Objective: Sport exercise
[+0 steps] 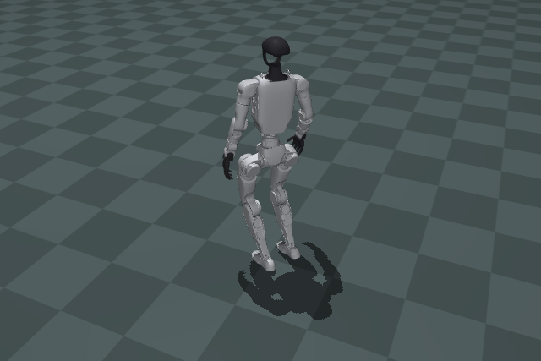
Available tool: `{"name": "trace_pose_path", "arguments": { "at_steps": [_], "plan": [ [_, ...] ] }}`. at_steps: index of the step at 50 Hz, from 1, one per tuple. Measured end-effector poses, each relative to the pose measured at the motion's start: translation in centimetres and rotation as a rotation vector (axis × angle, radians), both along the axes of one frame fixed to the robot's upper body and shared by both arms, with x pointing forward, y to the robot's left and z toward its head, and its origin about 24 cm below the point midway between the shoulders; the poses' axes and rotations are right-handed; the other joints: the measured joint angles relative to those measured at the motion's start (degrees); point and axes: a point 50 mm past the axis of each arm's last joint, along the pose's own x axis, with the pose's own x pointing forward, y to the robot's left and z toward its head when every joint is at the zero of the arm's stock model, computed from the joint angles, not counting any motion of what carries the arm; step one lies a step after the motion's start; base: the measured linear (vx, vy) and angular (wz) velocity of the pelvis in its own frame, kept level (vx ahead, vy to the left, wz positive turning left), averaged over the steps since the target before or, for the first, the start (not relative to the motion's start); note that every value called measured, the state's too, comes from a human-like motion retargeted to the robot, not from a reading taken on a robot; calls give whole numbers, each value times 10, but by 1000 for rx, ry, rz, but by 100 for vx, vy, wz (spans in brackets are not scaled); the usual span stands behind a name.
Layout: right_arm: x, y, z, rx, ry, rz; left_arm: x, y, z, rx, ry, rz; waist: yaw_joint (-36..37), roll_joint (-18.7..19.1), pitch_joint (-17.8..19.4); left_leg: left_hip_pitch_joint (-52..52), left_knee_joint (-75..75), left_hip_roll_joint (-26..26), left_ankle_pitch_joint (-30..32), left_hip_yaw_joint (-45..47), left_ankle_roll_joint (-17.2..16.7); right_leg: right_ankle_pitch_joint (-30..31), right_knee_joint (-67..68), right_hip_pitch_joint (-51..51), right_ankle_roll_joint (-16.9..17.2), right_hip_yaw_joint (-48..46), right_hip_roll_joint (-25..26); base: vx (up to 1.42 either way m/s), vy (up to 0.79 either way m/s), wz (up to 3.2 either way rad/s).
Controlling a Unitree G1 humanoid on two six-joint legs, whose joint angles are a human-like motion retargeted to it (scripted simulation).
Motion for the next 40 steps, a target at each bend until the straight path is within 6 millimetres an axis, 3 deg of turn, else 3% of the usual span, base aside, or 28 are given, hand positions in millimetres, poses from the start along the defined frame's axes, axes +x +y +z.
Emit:
{"name": "trace_pose_path", "arguments": {
  "at_steps": [2, 5, 8, 12, 15, 16, 18, 20, 22, 24, 26, 30, 32, 37, 40],
  "plan": [
    [-3, -4, 1, 2, 4, -7, -7, 3, 0, 3, 16, 22, -2, -1, -6, -8, -2, -4, 30, 1, -2, 27, -7, -6, 3, 15, 3, -3, 1, 23],
    [-2, -9, 4, -6, -18, -4, -11, 9, 0, 26, 14, 14, -7, -5, -4, -24, 45, -6, -3, 6, 3, 10, 28, -20, 8, 22, 6, -6, 1, 10],
    [9, -14, 10, -23, -63, 14, -6, 16, 3, 55, -7, -22, -7, -8, 7, -42, 123, 0, -118, 9, 9, -76, 89, -33, 10, 14, 9, -6, 1, -4],
    [34, -15, 21, -76, -128, 79, 17, 23, 8, 120, -68, -103, -8, -14, 50, -89, 283, 12, -309, 25, 23, -257, 247, -76, 31, -28, -14, -9, 0, 14],
    [41, -10, 18, -98, -126, 60, 34, 20, 10, 140, -103, -121, -27, -41, 51, -118, 271, -23, -309, 34, 36, -292, 298, -117, 38, -40, -68, -7, -1, 66],
    [34, -7, 13, -79, -94, 44, 31, 16, 9, 120, -94, -111, -20, -32, 53, -100, 256, -13, -309, 29, 34, -272, 272, -98, 31, -38, -51, 6, 1, -11],
    [20, -1, 4, -42, -30, 16, 23, 8, 5, 70, -66, -85, -7, -13, 49, -54, 189, 6, -256, 18, 27, -205, 184, -51, 12, -27, -14, 9, 1, -31],
    [7, 4, -3, -3, 28, -2, 11, 0, 1, 11, -22, -38, -5, -8, 26, -17, 72, 6, -98, 13, 11, -89, 71, -15, -5, -8, -5, 5, -1, 11],
    [0, 8, -6, 23, 60, 5, 1, -2, 0, -20, 7, -6, -8, -9, -2, -10, -18, -1, 31, 16, 1, 14, -1, -14, 1, 3, -12, 3, -1, 26],
    [-1, 10, -6, 39, 62, 20, -5, -1, -1, -29, 20, 1, -8, -10, -15, -16, -38, -3, 69, 26, -3, 45, -18, -23, 7, 6, -17, -1, 0, 23],
    [0, 11, -4, 48, 47, 40, -9, 0, -1, -26, 25, -9, -9, -11, -17, -28, -19, -7, 65, 31, 0, 38, -1, -33, 9, 7, -19, -4, 0, 19],
    [16, 10, 5, 48, -36, 89, -8, 4, 2, -10, 2, -68, -8, -12, -22, -47, 22, -7, 5, 39, 12, 1, 27, -48, 15, -5, -23, 0, 0, 0],
    [25, 9, 11, 41, -83, 115, -5, 5, 3, -2, -16, -100, -5, -11, -19, -57, 61, -2, -60, 41, 19, -44, 57, -55, 15, -18, -25, -6, 0, 4],
    [51, 4, 28, -33, -188, 195, 18, 8, 8, 48, -93, -183, 1, -10, 19, -111, 253, 16, -299, 48, 38, -247, 223, -94, 28, -61, -44, -8, -1, 17],
    [59, -1, 31, -94, -201, 201, 33, 7, 10, 88, -123, -200, -21, -36, 24, -166, 294, -18, -309, 62, 49, -322, 318, -150, 37, -77, -110, -11, -2, 99]
  ]
}}
